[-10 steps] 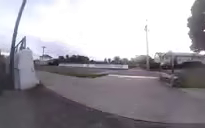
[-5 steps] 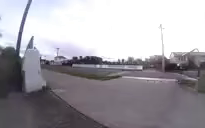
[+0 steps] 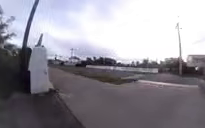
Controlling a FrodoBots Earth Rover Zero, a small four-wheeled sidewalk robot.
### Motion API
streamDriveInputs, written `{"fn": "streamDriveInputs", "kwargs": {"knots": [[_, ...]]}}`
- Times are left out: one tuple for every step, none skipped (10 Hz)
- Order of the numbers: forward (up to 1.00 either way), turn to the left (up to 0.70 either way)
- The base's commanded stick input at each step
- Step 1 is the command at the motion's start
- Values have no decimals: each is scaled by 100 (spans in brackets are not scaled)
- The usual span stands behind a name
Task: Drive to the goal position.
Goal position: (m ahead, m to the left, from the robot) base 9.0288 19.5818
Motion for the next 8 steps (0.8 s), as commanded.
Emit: {"fn": "streamDriveInputs", "kwargs": {"knots": [[85, 0], [85, 0], [85, 0], [85, 0], [85, 0], [85, 0], [85, 0], [85, 0]]}}
